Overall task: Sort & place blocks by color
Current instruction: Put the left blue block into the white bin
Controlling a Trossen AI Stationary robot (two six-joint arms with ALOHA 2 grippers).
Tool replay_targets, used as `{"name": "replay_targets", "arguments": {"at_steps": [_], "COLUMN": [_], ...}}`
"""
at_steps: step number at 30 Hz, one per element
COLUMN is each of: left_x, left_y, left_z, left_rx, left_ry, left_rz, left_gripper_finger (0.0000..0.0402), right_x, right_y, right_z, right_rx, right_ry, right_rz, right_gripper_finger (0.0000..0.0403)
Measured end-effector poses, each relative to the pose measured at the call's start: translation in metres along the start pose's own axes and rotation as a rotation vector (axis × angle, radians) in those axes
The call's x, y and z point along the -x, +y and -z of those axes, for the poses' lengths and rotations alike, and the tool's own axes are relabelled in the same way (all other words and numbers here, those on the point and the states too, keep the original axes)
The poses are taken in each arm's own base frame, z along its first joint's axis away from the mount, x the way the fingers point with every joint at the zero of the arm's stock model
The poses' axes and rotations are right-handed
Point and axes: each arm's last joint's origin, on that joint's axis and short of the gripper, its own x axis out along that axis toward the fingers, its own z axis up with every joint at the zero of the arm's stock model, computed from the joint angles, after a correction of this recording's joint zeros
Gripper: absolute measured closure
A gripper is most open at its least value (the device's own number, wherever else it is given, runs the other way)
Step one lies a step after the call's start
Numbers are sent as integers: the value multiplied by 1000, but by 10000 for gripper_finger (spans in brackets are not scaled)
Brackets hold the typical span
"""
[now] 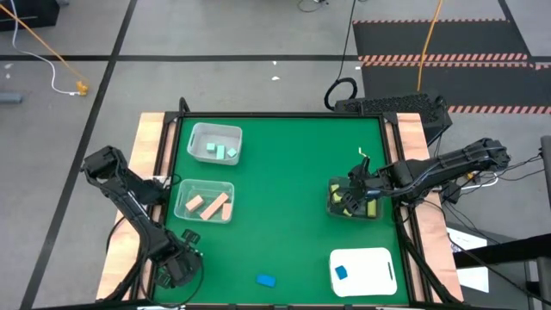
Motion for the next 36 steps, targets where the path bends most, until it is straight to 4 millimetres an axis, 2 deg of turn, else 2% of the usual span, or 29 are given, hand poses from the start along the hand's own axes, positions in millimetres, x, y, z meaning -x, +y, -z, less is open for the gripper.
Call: {"name": "replay_targets", "arguments": {"at_steps": [7, 21, 30, 36], "left_x": [-1, -13, -13, -13], "left_y": [-3, 4, 3, 5], "left_z": [1, 13, 0, 1], "left_rx": [-105, -98, -101, -82], "left_ry": [-2, 41, -77, -75], "left_rz": [2, -19, 13, -18], "left_gripper_finger": [254, 254, 254, 255], "right_x": [0, 0, 0, 0], "right_y": [0, 0, 0, 0], "right_z": [0, 0, 0, -1], "right_rx": [0, 4, 4, 4], "right_ry": [0, 0, -1, -27], "right_rz": [0, 0, 1, 13], "right_gripper_finger": [83, 83, 83, 83]}}
